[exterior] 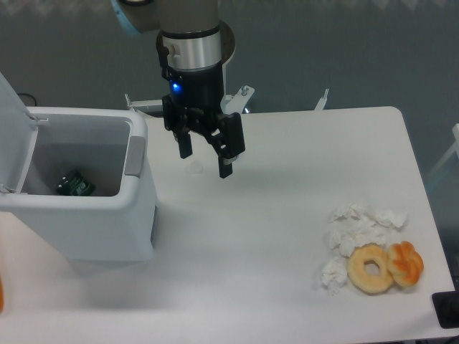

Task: Close the trash can
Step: 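Raise the open gripper and move it up over the open trash can lid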

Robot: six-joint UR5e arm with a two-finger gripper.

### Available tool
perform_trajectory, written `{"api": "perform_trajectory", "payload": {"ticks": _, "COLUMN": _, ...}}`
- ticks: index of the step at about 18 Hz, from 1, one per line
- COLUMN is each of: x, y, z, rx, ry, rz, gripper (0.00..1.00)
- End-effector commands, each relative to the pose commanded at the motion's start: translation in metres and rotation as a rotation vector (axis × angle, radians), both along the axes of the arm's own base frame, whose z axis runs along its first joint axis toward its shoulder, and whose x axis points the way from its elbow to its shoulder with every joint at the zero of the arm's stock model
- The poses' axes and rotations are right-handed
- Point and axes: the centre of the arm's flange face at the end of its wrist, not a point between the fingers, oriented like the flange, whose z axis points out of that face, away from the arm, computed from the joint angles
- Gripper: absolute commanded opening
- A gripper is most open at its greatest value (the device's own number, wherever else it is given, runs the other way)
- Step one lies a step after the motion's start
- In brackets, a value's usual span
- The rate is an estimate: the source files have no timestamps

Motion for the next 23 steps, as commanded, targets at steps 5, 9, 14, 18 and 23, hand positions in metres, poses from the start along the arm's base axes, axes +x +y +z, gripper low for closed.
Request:
{"api": "perform_trajectory", "payload": {"ticks": 5, "x": 0.001, "y": 0.001, "z": 0.000, "rx": 0.007, "ry": 0.004, "rz": -0.004, "gripper": 1.00}}
{"api": "perform_trajectory", "payload": {"ticks": 9, "x": 0.005, "y": -0.005, "z": -0.009, "rx": 0.004, "ry": -0.007, "rz": 0.004, "gripper": 1.00}}
{"api": "perform_trajectory", "payload": {"ticks": 14, "x": 0.012, "y": -0.012, "z": 0.005, "rx": 0.038, "ry": -0.011, "rz": -0.001, "gripper": 1.00}}
{"api": "perform_trajectory", "payload": {"ticks": 18, "x": 0.020, "y": -0.018, "z": 0.025, "rx": 0.120, "ry": -0.079, "rz": 0.165, "gripper": 1.00}}
{"api": "perform_trajectory", "payload": {"ticks": 23, "x": 0.037, "y": -0.025, "z": 0.048, "rx": 0.214, "ry": -0.153, "rz": 0.264, "gripper": 1.00}}
